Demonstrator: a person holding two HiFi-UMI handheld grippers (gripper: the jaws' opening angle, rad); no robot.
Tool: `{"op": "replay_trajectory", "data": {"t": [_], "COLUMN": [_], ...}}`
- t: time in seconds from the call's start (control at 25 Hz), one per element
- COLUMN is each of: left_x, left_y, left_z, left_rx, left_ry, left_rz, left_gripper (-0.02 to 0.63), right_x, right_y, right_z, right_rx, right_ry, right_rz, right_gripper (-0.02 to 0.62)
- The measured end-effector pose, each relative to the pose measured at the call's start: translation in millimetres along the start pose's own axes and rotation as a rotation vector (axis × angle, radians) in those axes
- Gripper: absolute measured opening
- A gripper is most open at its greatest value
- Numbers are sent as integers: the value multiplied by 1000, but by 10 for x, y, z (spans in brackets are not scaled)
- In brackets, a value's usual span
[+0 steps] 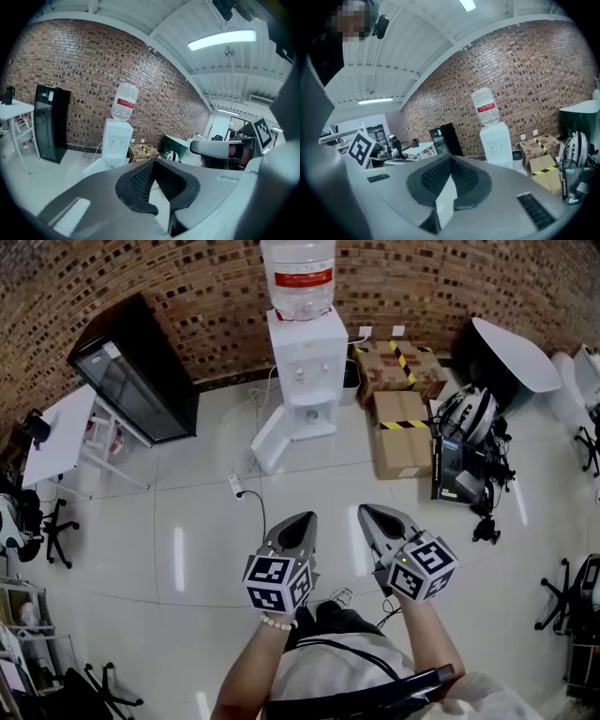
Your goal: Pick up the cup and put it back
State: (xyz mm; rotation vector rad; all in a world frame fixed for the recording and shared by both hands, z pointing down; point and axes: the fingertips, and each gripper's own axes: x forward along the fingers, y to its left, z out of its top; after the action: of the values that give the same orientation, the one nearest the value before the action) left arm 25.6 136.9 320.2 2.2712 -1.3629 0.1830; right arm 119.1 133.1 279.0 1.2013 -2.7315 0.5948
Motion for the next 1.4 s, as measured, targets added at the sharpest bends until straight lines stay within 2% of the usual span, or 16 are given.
{"op": "replay_trajectory", "data": {"t": [0.36,0.68,0.8,1.12,1.4], "left_x": [97,355,494,946,1554], "left_y": [239,909,1177,1788,2299], "left_z": [-121,-107,-108,-98,-273], "left_rx": [-27,-57,-58,-36,-54], "left_ry": [38,65,76,96,128], "left_rz": [-15,-7,-16,-5,24], "left_gripper": [6,6,6,6,6], "right_x": [287,914,1176,1789,2491], "right_y": [-74,-248,-363,-960,-1792], "right_z": [-81,-117,-206,-229,-612], "right_rx": [21,50,17,-46,-66], "right_ry": [13,-20,2,0,44], "right_rz": [-27,-50,-82,-176,-219], "right_gripper": [14,15,15,17,16]}}
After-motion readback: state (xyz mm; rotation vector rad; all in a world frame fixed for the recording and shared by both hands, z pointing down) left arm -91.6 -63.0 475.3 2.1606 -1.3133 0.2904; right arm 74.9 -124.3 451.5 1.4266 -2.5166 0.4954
